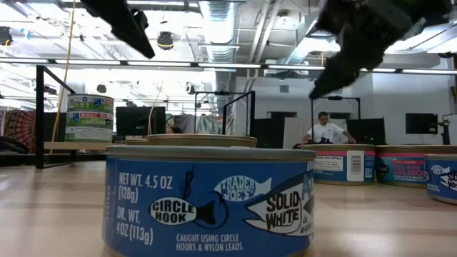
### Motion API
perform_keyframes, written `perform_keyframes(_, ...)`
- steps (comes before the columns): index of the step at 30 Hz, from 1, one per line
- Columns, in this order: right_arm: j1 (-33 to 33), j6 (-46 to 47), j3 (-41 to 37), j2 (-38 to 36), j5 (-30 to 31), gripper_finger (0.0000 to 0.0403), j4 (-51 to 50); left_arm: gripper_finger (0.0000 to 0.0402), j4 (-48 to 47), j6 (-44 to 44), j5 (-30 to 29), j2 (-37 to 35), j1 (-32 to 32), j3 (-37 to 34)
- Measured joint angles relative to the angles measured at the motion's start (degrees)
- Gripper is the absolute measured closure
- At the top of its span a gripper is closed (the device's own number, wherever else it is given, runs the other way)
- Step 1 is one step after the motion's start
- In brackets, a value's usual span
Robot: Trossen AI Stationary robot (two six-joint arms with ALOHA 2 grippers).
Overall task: Stack canned seafood by type on shelf
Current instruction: Put the blue pink tuna can on the shelf
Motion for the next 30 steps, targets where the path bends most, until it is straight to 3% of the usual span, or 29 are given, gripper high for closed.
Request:
perform_keyframes(5, -4.8, 6.7, -1.2, -3.6, -0.3, 0.0101, -9.5, 0.0155, 13.3, -4.4, -1.5, 0.0, -4.1, -7.6)
perform_keyframes(14, -13.7, 11.6, 1.1, 0.3, -0.3, 0.0123, -26.5, 0.0155, 34.1, -6.9, -13.0, 0.0, -8.5, -16.6)
perform_keyframes(21, -15.4, 10.7, 1.9, 1.9, -3.4, 0.0123, -29.3, 0.0155, 41.5, -9.7, -13.9, 0.0, -10.8, -21.0)
perform_keyframes(30, -15.3, 11.3, 1.9, 3.5, -5.0, 0.0124, -30.9, 0.0155, 41.4, -9.0, -17.9, 0.0, -13.7, -21.2)
